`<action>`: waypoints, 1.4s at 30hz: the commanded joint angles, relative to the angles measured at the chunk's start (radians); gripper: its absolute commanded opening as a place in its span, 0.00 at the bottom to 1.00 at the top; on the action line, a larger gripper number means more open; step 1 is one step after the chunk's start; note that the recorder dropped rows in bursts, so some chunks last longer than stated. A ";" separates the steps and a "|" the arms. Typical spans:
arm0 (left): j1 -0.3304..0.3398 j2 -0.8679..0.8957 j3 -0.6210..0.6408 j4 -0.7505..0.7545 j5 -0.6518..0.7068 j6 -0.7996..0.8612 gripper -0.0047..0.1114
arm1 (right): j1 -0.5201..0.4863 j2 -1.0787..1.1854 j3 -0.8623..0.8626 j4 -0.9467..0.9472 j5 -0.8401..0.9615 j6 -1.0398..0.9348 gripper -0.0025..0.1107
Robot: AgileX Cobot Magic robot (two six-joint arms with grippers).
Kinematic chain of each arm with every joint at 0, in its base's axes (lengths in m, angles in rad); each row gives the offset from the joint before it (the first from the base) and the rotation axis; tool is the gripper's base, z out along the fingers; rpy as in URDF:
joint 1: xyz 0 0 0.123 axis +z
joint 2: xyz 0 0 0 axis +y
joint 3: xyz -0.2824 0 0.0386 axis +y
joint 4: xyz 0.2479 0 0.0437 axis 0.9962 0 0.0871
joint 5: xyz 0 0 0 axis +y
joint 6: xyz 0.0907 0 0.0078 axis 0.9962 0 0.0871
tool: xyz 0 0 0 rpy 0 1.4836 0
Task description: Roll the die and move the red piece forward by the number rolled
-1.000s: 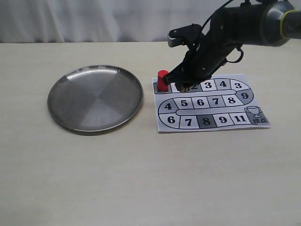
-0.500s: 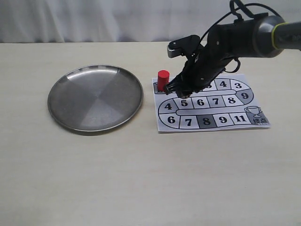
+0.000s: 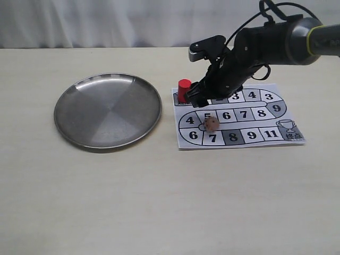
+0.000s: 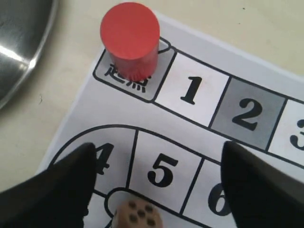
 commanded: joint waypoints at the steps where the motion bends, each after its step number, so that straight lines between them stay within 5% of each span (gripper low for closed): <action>1: -0.002 -0.001 0.002 0.000 -0.009 -0.001 0.04 | -0.004 -0.004 0.003 -0.010 -0.013 0.003 0.68; 13: -0.002 -0.001 0.002 0.000 -0.009 -0.001 0.04 | -0.004 -0.015 -0.007 -0.010 0.050 0.003 0.63; 22: -0.002 -0.001 0.002 0.000 -0.009 -0.001 0.04 | -0.004 -0.134 -0.013 -0.010 0.222 0.003 0.08; 42: -0.002 -0.001 0.002 0.000 -0.009 -0.001 0.04 | -0.002 -0.312 0.352 0.090 0.149 -0.002 0.06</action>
